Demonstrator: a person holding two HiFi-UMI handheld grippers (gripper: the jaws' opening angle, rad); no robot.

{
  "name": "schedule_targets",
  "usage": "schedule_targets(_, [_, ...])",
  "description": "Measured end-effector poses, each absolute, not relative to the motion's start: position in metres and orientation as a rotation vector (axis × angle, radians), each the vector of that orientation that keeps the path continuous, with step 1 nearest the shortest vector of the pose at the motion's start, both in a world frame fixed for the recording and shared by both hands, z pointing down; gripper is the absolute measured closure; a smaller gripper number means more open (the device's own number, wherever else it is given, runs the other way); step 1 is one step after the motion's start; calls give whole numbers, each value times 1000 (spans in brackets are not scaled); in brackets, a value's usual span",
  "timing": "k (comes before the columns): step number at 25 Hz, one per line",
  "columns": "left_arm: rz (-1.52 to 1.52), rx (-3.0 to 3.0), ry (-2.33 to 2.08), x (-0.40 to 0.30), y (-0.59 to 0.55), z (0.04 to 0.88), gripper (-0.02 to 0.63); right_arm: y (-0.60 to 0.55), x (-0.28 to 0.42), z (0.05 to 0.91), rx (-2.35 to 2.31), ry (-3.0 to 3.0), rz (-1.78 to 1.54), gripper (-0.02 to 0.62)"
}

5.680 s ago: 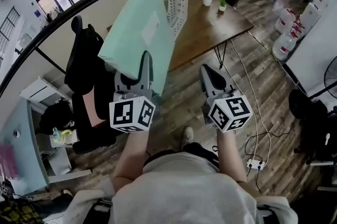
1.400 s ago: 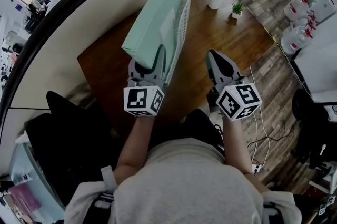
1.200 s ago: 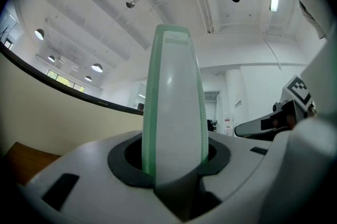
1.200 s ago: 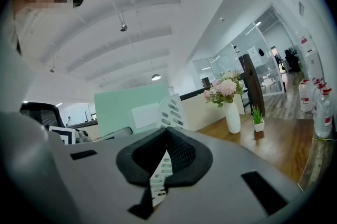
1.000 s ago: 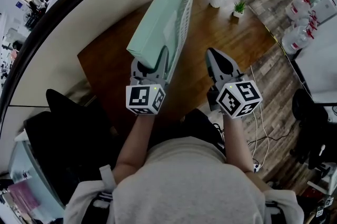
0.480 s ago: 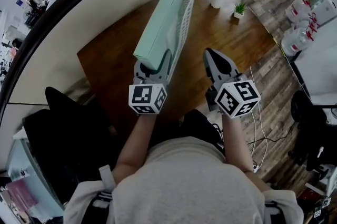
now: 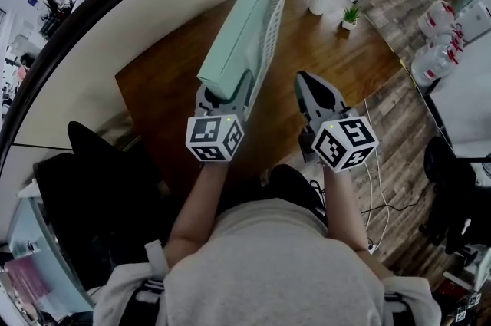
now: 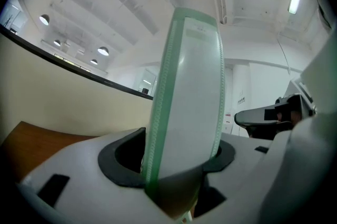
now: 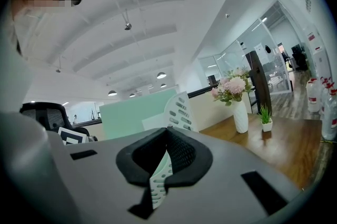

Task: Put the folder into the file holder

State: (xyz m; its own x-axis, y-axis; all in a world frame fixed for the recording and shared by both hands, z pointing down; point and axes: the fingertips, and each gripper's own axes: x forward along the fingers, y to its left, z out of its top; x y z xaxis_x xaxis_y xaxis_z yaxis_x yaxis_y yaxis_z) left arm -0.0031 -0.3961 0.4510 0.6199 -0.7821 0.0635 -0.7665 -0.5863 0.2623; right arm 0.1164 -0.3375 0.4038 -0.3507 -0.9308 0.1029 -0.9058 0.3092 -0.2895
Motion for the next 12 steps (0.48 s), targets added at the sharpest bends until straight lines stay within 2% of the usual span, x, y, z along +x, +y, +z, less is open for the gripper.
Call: schedule_targets(12, [-151, 2571, -1364, -22, -380, 416, 339, -324, 109, 387, -1617, 2518, -444, 586])
